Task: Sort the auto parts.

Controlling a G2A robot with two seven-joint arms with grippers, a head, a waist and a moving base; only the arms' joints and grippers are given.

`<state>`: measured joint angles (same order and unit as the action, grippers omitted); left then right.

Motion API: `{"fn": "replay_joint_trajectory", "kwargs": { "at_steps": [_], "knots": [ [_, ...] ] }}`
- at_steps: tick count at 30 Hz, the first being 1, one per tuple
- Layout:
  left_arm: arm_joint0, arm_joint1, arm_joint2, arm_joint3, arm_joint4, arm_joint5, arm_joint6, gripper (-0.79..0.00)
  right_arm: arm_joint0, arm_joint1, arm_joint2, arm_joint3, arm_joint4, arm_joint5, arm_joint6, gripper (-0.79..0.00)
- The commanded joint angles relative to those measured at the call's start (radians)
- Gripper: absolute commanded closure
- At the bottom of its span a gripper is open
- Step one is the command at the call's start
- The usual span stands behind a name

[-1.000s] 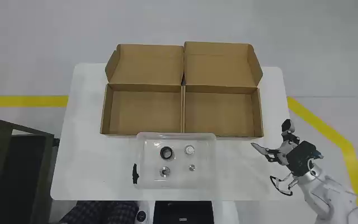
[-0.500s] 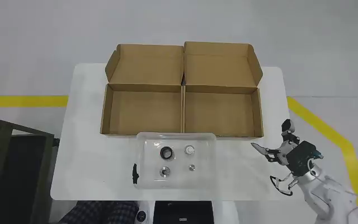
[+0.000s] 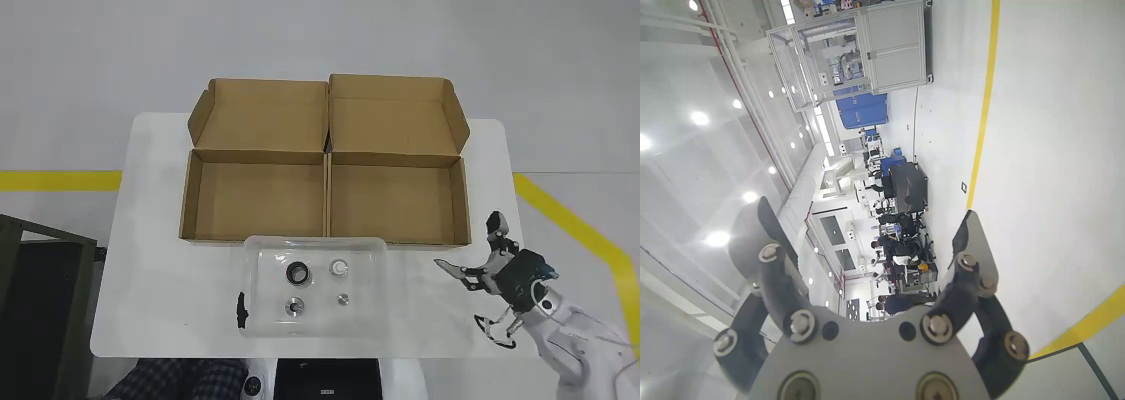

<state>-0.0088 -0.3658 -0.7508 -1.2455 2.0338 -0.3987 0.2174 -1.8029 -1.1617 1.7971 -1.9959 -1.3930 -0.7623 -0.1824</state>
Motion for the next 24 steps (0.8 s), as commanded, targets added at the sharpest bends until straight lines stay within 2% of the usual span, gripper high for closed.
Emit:
{"fn": "replay_joint_trajectory", "kwargs": {
  "at_steps": [1,8,24],
  "knots": [
    [0.000,0.000,0.000,0.000,0.000,0.000,0.000,-0.785,0.017,0.002,-0.020,-0.006,0.006,-0.028,0.035,-0.785],
    [0.000,0.000,0.000,0.000,0.000,0.000,0.000,-0.785,0.091,0.012,-0.121,-0.062,-0.009,-0.127,0.163,-0.785],
    [0.000,0.000,0.000,0.000,0.000,0.000,0.000,-0.785,0.275,0.012,-0.431,-0.039,-0.025,-0.180,0.379,-0.785]
  ]
}}
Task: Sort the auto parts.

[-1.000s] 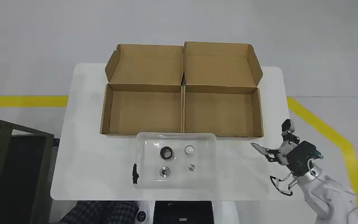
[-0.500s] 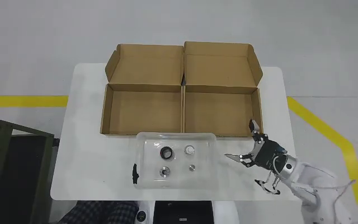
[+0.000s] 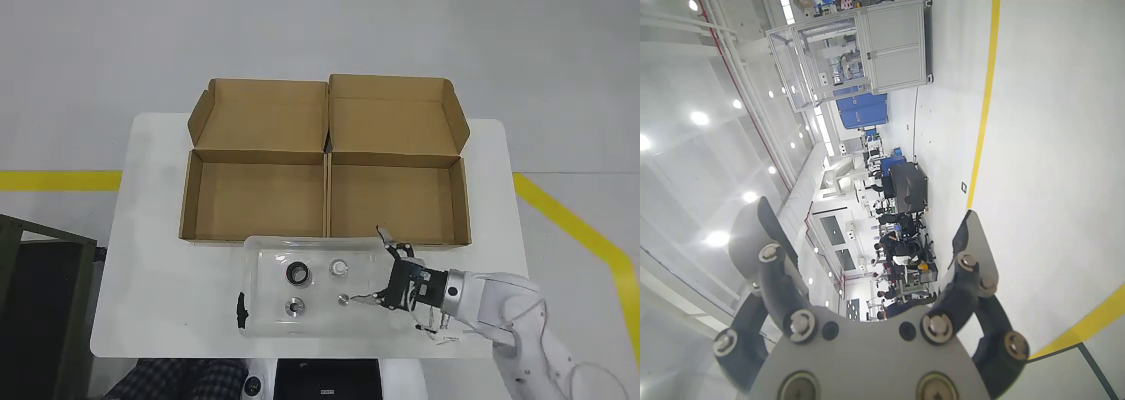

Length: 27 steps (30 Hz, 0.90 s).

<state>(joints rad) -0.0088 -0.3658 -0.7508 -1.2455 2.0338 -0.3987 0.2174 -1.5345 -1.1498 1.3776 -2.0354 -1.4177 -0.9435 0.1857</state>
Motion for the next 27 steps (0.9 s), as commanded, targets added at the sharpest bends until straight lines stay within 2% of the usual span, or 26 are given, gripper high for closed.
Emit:
{"fn": "replay_joint_trajectory", "kwargs": {
  "at_steps": [1,12,24,27],
  "knots": [
    [0.000,0.000,0.000,0.000,0.000,0.000,0.000,-0.785,0.013,0.000,-0.024,0.002,-0.001,0.003,0.022,-0.785],
    [0.000,0.000,0.000,0.000,0.000,0.000,0.000,-0.785,0.060,0.000,-0.147,0.008,-0.040,0.021,0.124,-0.785],
    [0.000,0.000,0.000,0.000,0.000,0.000,0.000,-0.785,0.103,0.004,-0.200,0.052,-0.050,0.054,0.186,-0.785],
    [0.000,0.000,0.000,0.000,0.000,0.000,0.000,-0.785,0.108,0.005,-0.209,0.057,-0.051,0.059,0.192,-0.745]
  ]
}}
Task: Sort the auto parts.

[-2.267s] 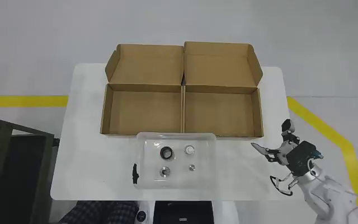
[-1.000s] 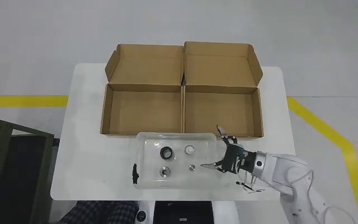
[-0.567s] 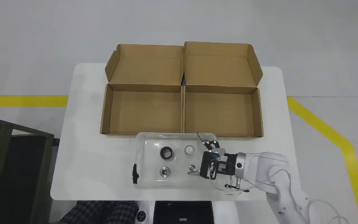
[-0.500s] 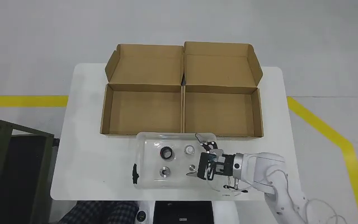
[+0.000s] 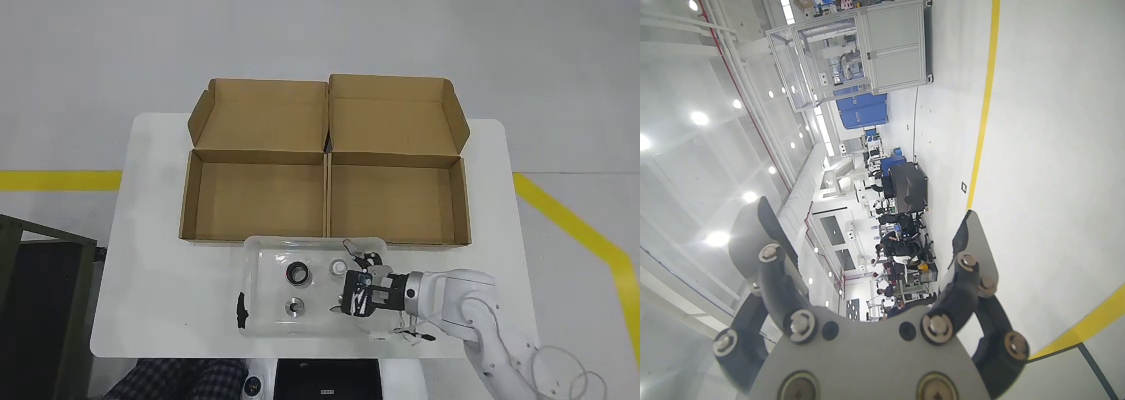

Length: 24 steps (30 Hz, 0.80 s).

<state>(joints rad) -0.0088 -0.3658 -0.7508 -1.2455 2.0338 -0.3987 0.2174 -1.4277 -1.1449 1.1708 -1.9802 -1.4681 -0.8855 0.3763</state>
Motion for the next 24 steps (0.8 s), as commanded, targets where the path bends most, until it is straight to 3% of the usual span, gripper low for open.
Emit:
{"fn": "replay_joint_trajectory", "kwargs": {
  "at_steps": [1,13,24],
  "knots": [
    [0.000,0.000,0.000,0.000,0.000,0.000,0.000,-0.785,0.003,0.001,-0.005,0.004,-0.001,0.003,0.003,-0.745],
    [0.000,0.000,0.000,0.000,0.000,0.000,0.000,-0.785,0.046,0.002,-0.042,0.051,0.007,0.037,0.029,-0.683],
    [0.000,0.000,0.000,0.000,0.000,0.000,0.000,-0.785,0.071,0.005,-0.063,0.070,-0.006,0.071,0.059,-0.369]
  ]
}}
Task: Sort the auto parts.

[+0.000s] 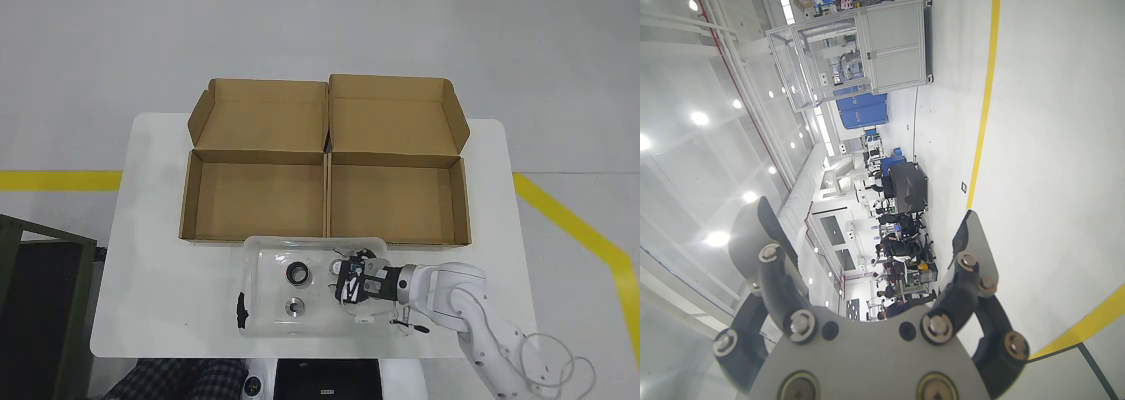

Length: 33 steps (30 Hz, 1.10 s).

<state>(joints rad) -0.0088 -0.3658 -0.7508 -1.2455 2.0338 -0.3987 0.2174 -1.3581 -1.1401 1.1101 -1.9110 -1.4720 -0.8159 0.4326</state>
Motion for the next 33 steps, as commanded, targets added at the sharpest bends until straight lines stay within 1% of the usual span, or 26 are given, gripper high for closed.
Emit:
{"fn": "replay_joint_trajectory", "kwargs": {
  "at_steps": [1,2,4,5,7,8,13,20,23,25,28,33],
  "knots": [
    [0.000,0.000,0.000,0.000,0.000,0.000,0.000,-0.785,0.002,0.001,-0.004,0.003,-0.001,0.002,0.004,-0.354],
    [0.000,0.000,0.000,0.000,0.000,0.000,0.000,-0.785,0.004,0.001,-0.006,0.004,-0.002,0.003,0.005,-0.348],
    [0.000,0.000,0.000,0.000,0.000,0.000,0.000,-0.785,0.006,0.001,-0.010,0.007,0.000,0.004,0.007,-0.286],
    [0.000,0.000,0.000,0.000,0.000,0.000,0.000,-0.785,0.007,0.002,-0.012,0.008,0.001,0.003,0.008,-0.231],
    [0.000,0.000,0.000,0.000,0.000,0.000,0.000,-0.785,0.007,0.003,-0.015,0.004,0.004,0.000,0.011,-0.055],
    [0.000,0.000,0.000,0.000,0.000,0.000,0.000,-0.785,0.007,0.004,-0.015,0.001,0.010,-0.004,0.010,0.000],
    [0.000,0.000,0.000,0.000,0.000,0.000,0.000,-0.785,-0.001,0.009,-0.001,-0.021,0.057,-0.023,-0.005,0.000],
    [0.000,0.000,0.000,0.000,0.000,0.000,0.000,-0.785,-0.025,0.017,0.036,-0.062,0.156,-0.036,-0.078,0.000],
    [0.000,0.000,0.000,0.000,0.000,0.000,0.000,-0.785,-0.039,0.021,0.059,-0.069,0.214,-0.040,-0.116,0.000],
    [0.000,0.000,0.000,0.000,0.000,0.000,0.000,-0.785,-0.049,0.023,0.070,-0.062,0.281,-0.053,-0.141,0.000],
    [0.000,0.000,0.000,0.000,0.000,0.000,0.000,-0.785,-0.055,0.027,0.091,-0.071,0.361,-0.072,-0.147,0.000],
    [0.000,0.000,0.000,0.000,0.000,0.000,0.000,-0.785,-0.054,0.034,0.137,-0.079,0.472,-0.064,-0.165,0.000]
  ]
}}
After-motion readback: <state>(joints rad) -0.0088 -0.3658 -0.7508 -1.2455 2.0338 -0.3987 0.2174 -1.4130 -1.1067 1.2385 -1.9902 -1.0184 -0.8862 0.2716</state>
